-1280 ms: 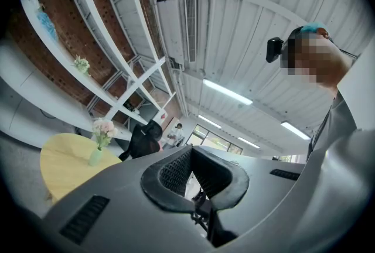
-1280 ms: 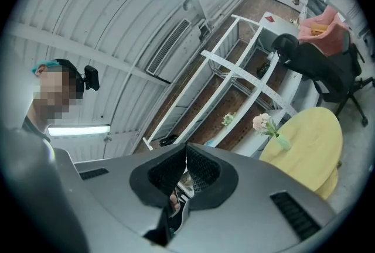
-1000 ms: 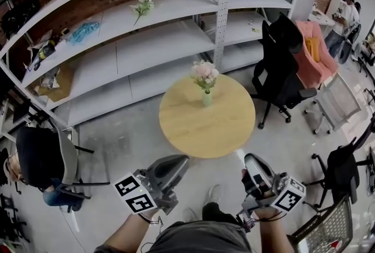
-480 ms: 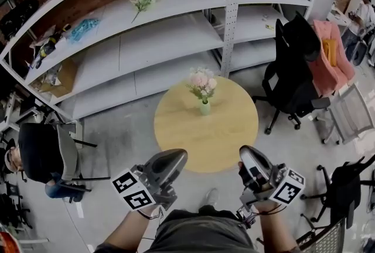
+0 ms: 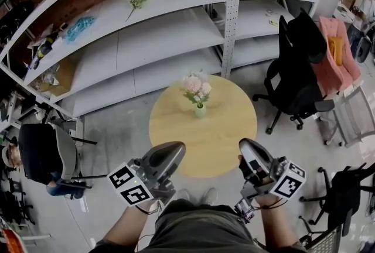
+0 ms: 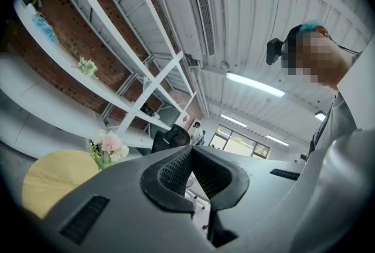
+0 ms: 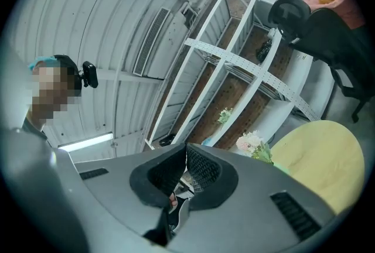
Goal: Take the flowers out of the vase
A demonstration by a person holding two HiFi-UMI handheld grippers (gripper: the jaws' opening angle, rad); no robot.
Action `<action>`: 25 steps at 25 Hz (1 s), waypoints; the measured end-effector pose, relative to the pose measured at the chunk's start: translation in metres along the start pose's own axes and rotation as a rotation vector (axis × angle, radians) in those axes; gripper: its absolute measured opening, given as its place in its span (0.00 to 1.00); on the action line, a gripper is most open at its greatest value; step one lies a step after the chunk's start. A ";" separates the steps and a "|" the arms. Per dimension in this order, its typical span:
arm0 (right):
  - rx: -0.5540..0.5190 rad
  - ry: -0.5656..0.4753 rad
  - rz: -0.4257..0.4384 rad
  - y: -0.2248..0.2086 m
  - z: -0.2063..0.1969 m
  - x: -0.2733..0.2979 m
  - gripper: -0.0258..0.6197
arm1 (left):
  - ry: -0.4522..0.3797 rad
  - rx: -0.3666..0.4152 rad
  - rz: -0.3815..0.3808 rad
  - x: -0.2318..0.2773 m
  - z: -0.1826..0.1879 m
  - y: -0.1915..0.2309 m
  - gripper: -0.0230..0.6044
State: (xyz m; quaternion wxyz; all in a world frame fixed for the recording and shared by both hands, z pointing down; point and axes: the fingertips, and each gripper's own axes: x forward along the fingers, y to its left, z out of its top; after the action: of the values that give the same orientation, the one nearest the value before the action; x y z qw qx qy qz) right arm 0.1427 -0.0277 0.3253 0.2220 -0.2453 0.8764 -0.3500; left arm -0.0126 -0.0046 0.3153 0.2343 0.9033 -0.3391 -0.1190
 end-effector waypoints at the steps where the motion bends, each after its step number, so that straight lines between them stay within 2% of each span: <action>1: 0.001 0.004 -0.003 -0.003 0.000 0.001 0.06 | 0.000 -0.001 0.000 0.003 0.001 0.002 0.05; 7: -0.028 0.039 -0.058 -0.032 -0.001 0.019 0.06 | 0.008 -0.024 0.001 0.016 0.004 0.030 0.05; 12: -0.065 0.070 -0.116 -0.056 -0.014 0.053 0.06 | 0.036 -0.049 -0.011 0.022 0.009 0.072 0.05; 17: -0.129 0.082 -0.228 -0.086 -0.032 0.090 0.06 | 0.094 -0.065 -0.049 0.028 0.012 0.122 0.05; 18: -0.152 0.094 -0.254 -0.094 -0.037 0.098 0.08 | 0.106 -0.072 -0.057 0.029 0.012 0.132 0.05; 21: -0.242 0.155 -0.341 -0.122 -0.057 0.114 0.21 | 0.144 -0.083 -0.086 0.033 0.010 0.155 0.05; 25: -0.382 0.258 -0.441 -0.165 -0.086 0.129 0.32 | 0.191 -0.092 -0.115 0.038 0.005 0.178 0.05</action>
State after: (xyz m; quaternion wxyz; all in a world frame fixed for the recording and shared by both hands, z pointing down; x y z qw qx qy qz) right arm 0.0387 -0.1648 0.4730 -0.0222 -0.4203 0.8729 -0.2469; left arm -0.0854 -0.1493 0.3985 0.2994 0.9168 -0.2572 -0.0609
